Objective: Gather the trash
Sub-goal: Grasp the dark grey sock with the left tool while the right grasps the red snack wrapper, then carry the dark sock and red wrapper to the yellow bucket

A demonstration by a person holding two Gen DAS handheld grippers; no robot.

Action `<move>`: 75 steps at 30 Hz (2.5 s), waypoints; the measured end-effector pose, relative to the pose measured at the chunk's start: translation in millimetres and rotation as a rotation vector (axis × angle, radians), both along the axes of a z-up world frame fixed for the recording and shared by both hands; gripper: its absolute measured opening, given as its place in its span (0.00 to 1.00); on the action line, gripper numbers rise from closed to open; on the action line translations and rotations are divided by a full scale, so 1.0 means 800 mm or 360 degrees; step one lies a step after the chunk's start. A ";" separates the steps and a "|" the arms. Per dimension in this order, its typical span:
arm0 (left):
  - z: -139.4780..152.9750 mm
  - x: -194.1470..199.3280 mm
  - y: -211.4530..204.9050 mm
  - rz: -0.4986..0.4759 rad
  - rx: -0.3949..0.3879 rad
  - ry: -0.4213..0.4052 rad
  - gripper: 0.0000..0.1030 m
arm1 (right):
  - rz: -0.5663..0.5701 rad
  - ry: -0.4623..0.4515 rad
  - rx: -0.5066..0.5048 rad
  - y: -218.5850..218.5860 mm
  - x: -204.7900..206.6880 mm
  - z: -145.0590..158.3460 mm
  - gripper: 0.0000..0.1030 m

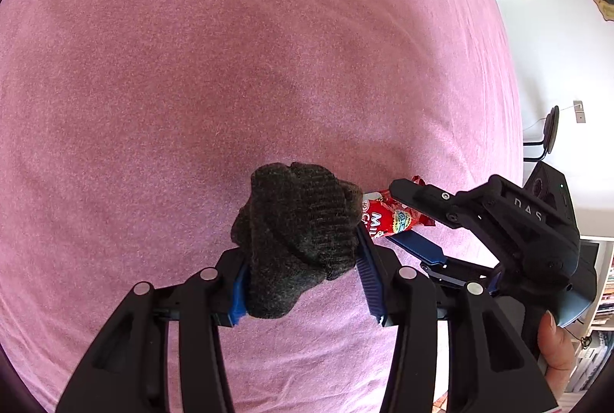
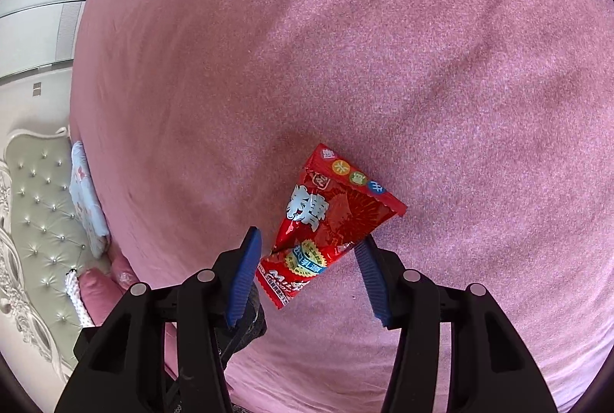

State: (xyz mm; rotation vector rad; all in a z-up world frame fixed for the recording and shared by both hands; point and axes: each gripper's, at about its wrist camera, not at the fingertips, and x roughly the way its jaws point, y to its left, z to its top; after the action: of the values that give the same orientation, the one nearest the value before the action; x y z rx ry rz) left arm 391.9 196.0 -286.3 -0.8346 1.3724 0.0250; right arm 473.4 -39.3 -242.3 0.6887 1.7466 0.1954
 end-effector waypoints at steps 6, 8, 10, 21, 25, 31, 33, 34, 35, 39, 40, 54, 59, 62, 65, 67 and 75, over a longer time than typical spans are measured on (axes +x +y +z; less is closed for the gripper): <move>-0.004 -0.022 -0.007 0.0016 -0.0009 0.0035 0.46 | 0.0320 -0.0139 -0.0214 0.037 -0.002 0.013 0.28; -0.003 -0.036 -0.010 0.0020 -0.0019 0.0036 0.46 | 0.0434 -0.0195 -0.0196 0.046 -0.014 0.020 0.27; -0.001 -0.056 -0.013 0.0009 -0.0030 0.0036 0.46 | 0.0538 -0.0247 -0.0183 0.049 -0.033 0.030 0.25; 0.002 -0.186 -0.081 -0.0111 -0.0125 0.0140 0.46 | 0.0846 -0.0199 -0.0076 0.000 -0.192 0.064 0.25; 0.006 -0.237 -0.117 -0.0156 -0.0162 0.0173 0.46 | 0.0846 -0.0188 -0.0058 -0.021 -0.240 0.078 0.25; 0.020 -0.295 -0.172 -0.0262 -0.0156 0.0193 0.46 | 0.0780 -0.0185 -0.0006 -0.057 -0.318 0.100 0.25; 0.028 -0.306 -0.187 -0.0317 -0.0126 0.0189 0.46 | 0.0733 -0.0186 0.0015 -0.074 -0.340 0.108 0.26; 0.032 -0.309 -0.196 -0.0349 -0.0113 0.0186 0.46 | 0.0706 -0.0192 0.0029 -0.082 -0.352 0.112 0.25; 0.036 -0.317 -0.206 -0.0378 -0.0107 0.0183 0.46 | 0.0676 -0.0196 0.0037 -0.091 -0.363 0.116 0.26; 0.057 -0.341 -0.248 -0.0524 -0.0054 0.0154 0.46 | 0.0539 -0.0216 0.0062 -0.131 -0.404 0.133 0.25; 0.060 -0.348 -0.256 -0.0563 -0.0039 0.0145 0.46 | 0.0510 -0.0226 0.0062 -0.143 -0.415 0.138 0.25; 0.109 -0.412 -0.474 -0.1121 -0.0076 0.0080 0.46 | 0.0126 -0.0315 -0.0008 -0.355 -0.526 0.180 0.25; 0.115 -0.432 -0.577 -0.1277 -0.0077 0.0074 0.46 | -0.0008 -0.0310 -0.0055 -0.455 -0.567 0.185 0.25; 0.109 -0.445 -0.641 -0.1365 -0.0055 0.0095 0.46 | -0.0103 -0.0300 -0.0083 -0.523 -0.595 0.185 0.25; 0.103 -0.463 -0.695 -0.1443 -0.0052 0.0120 0.46 | -0.0196 -0.0284 -0.0109 -0.582 -0.624 0.181 0.26; 0.100 -0.478 -0.720 -0.1495 -0.0056 0.0139 0.46 | -0.0254 -0.0268 -0.0129 -0.619 -0.645 0.176 0.25; 0.084 -0.518 -0.835 -0.1723 -0.0083 0.0198 0.46 | -0.0429 -0.0204 -0.0174 -0.712 -0.705 0.152 0.26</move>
State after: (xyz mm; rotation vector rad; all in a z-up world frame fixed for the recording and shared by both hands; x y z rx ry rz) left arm -22.9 -472.0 -219.2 -0.0465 1.7949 -0.8061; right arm -90.8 -609.3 -120.4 0.8056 1.5133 -0.0406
